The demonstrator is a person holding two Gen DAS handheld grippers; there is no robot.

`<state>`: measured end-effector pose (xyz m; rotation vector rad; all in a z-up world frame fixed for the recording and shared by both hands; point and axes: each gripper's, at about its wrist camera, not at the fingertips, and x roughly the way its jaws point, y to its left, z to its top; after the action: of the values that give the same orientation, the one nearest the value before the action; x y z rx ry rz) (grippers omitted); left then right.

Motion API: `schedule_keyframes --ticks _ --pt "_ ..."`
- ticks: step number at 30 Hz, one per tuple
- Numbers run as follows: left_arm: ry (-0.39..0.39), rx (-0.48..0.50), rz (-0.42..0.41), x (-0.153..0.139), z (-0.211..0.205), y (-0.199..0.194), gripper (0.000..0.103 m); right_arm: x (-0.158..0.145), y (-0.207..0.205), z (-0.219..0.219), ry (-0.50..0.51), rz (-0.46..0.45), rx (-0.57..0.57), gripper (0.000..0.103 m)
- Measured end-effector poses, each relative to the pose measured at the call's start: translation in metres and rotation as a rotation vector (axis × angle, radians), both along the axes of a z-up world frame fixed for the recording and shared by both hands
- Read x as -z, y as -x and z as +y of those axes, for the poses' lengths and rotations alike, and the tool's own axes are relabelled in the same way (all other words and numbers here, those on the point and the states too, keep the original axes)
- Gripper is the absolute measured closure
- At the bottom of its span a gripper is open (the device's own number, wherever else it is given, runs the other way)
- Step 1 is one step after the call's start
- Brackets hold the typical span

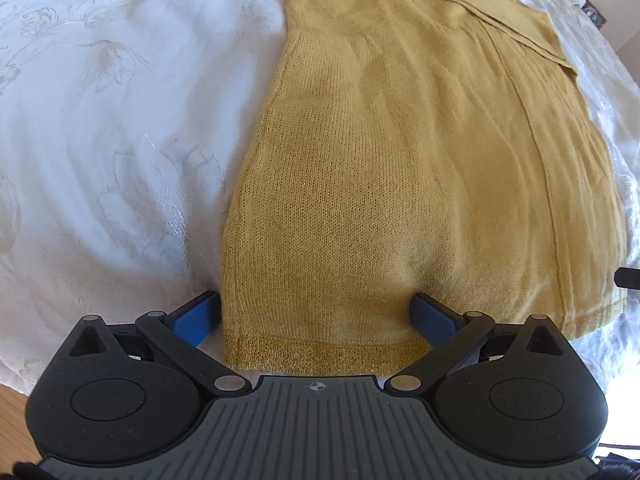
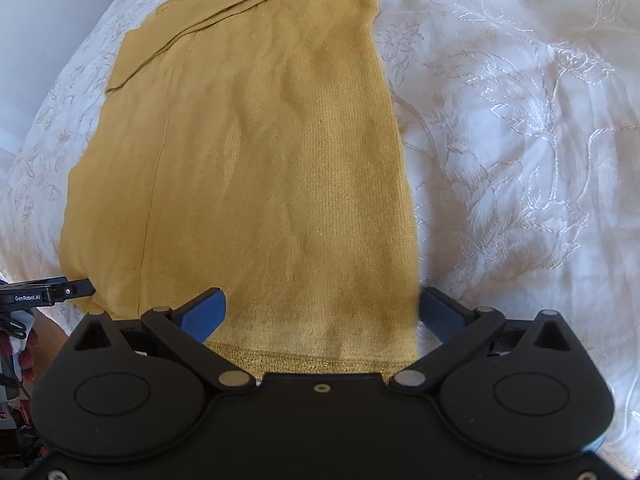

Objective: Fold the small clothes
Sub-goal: 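Grasp the sweater hem with both grippers, then lift the hem with both grippers and fold it up toward the collar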

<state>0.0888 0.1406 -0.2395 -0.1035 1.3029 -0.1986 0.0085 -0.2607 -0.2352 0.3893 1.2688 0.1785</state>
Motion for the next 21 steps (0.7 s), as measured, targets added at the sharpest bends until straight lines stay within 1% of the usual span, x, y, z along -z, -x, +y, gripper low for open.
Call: schedule_keyframes --ticks 2,5,7,8,9,10,11,12,13,14,16,17,19,20,21 --pt "-0.020 0.008 0.003 -0.001 -0.003 0.000 0.002 0.001 0.001 -0.003 -0.020 -0.005 0.007 0.000" --pt "-0.044 0.010 -0.006 -0.005 -0.009 0.002 0.013 0.000 0.005 -0.013 -0.056 0.001 0.016 0.000" --pt "-0.052 0.005 -0.024 -0.011 -0.013 0.006 0.028 -0.001 0.006 -0.016 -0.070 0.018 0.021 0.000" --pt "-0.048 0.003 -0.030 -0.013 -0.014 0.008 0.033 -0.002 0.007 -0.018 -0.077 0.028 0.027 0.000" --pt "-0.044 0.000 -0.035 -0.015 -0.015 0.011 0.041 -0.002 0.007 -0.018 -0.079 0.034 0.031 0.001" --pt "-0.038 -0.003 -0.037 -0.017 -0.015 0.013 0.049 -0.003 0.007 -0.018 -0.077 0.039 0.032 0.005" --pt "-0.026 -0.005 -0.035 -0.018 -0.014 0.014 0.053 -0.003 0.008 -0.018 -0.070 0.044 0.031 0.007" --pt "-0.007 -0.008 -0.032 -0.018 -0.014 0.015 0.061 -0.004 0.009 -0.017 -0.063 0.047 0.030 0.013" --pt "0.003 -0.011 -0.030 -0.019 -0.014 0.015 0.066 -0.005 0.009 -0.017 -0.061 0.048 0.029 0.021" --pt "0.006 -0.016 -0.028 -0.020 -0.014 0.017 0.067 -0.006 0.010 -0.018 -0.063 0.049 0.031 0.025" --pt "0.011 -0.021 -0.025 -0.021 -0.015 0.016 0.074 -0.007 0.011 -0.018 -0.062 0.056 0.040 0.048" --pt "0.013 -0.025 -0.027 -0.023 -0.015 0.017 0.075 -0.007 0.012 -0.020 -0.063 0.062 0.045 0.055" --pt "0.026 -0.035 -0.033 -0.026 -0.014 0.017 0.082 -0.006 0.015 -0.024 -0.087 0.070 0.050 0.081" --pt "0.029 -0.038 -0.036 -0.027 -0.014 0.018 0.084 -0.007 0.017 -0.025 -0.097 0.069 0.050 0.084" --pt "0.031 -0.043 -0.042 -0.029 -0.013 0.020 0.087 -0.009 0.018 -0.025 -0.100 0.065 0.048 0.086"
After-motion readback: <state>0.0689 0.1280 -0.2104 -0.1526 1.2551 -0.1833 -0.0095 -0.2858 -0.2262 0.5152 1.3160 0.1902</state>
